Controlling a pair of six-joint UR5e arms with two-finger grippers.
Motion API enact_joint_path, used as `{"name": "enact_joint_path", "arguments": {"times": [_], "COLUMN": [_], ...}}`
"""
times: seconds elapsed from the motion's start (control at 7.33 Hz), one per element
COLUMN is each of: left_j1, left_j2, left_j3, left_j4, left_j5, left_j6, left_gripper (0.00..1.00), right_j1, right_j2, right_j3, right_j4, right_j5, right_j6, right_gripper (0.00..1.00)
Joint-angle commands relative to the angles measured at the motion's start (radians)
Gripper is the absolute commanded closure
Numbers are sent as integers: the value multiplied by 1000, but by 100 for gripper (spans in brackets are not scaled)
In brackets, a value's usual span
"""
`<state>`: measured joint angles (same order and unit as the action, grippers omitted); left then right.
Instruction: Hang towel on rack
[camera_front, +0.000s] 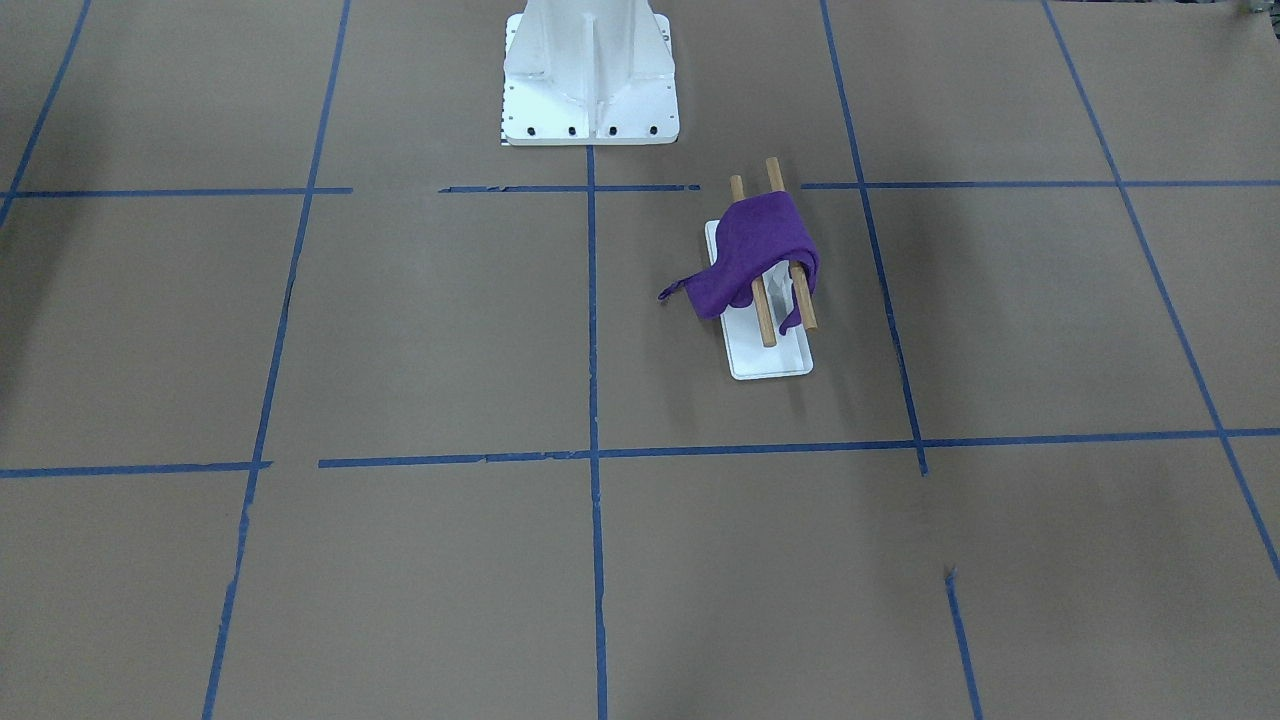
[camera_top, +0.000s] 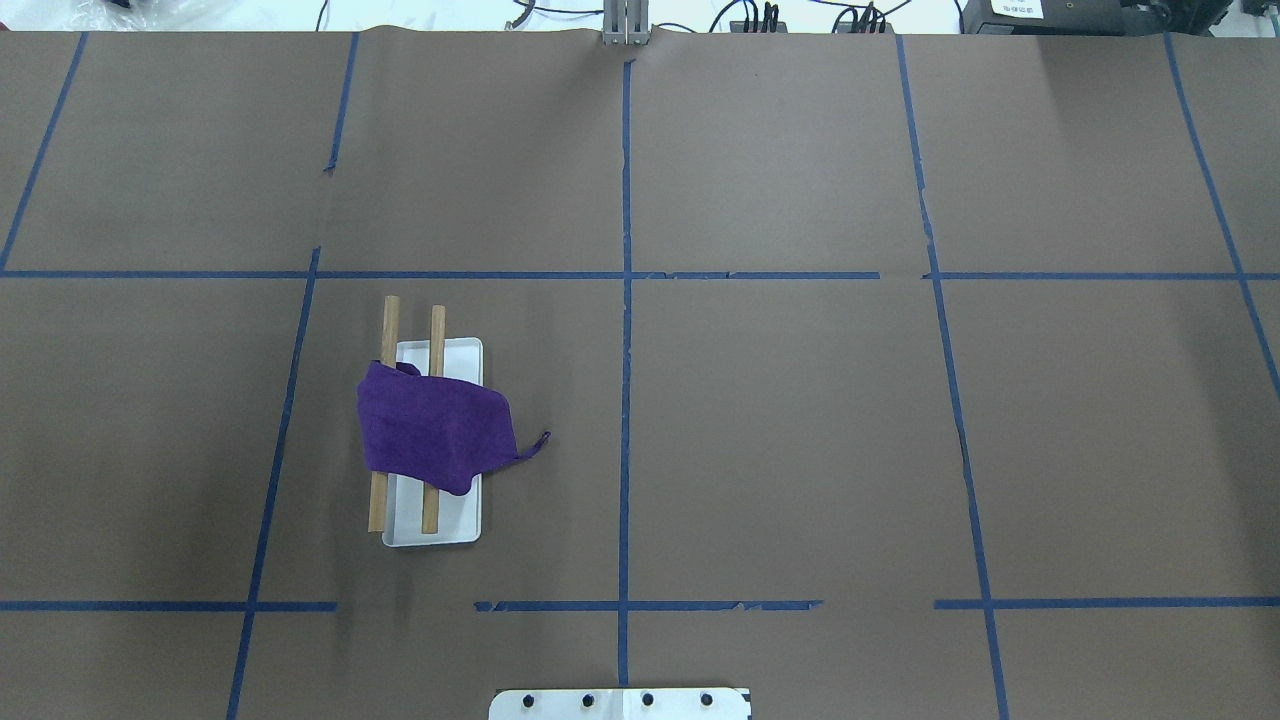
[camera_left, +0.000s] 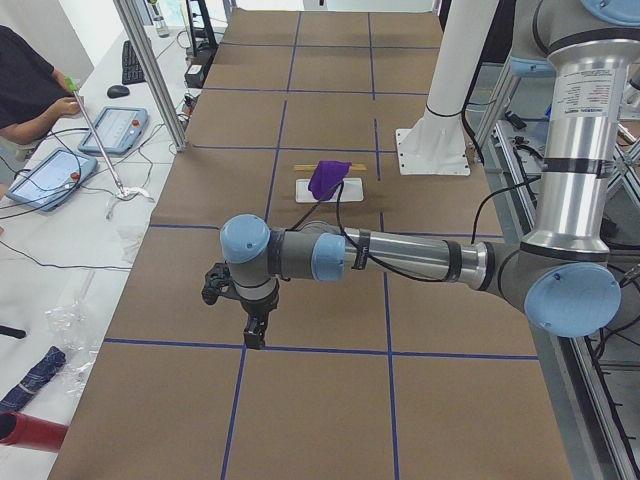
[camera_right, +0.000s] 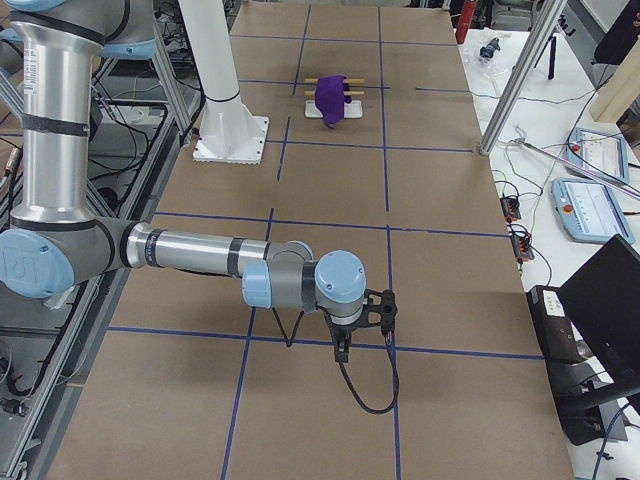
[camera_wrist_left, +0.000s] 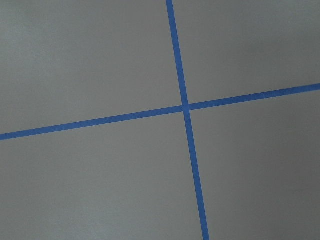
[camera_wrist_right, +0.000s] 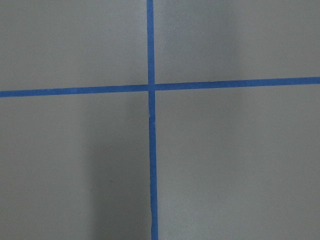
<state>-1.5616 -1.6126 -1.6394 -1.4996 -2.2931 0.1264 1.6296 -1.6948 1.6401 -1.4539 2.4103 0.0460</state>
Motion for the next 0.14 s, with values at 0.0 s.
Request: {"name": "enact_joint_path", "arguments": {"times": [0.0], "left_j1": [0], "left_j2": [-1], "left_j3": [0], "left_j4": [-4], "left_j5": [0], "left_j6": [-1], "left_gripper": [0], "right_j1": [0], "right_j2": [1], "right_j3": [3], "right_j4": [3], "right_j5": [0], "right_j6": [0], "right_gripper": [0]}}
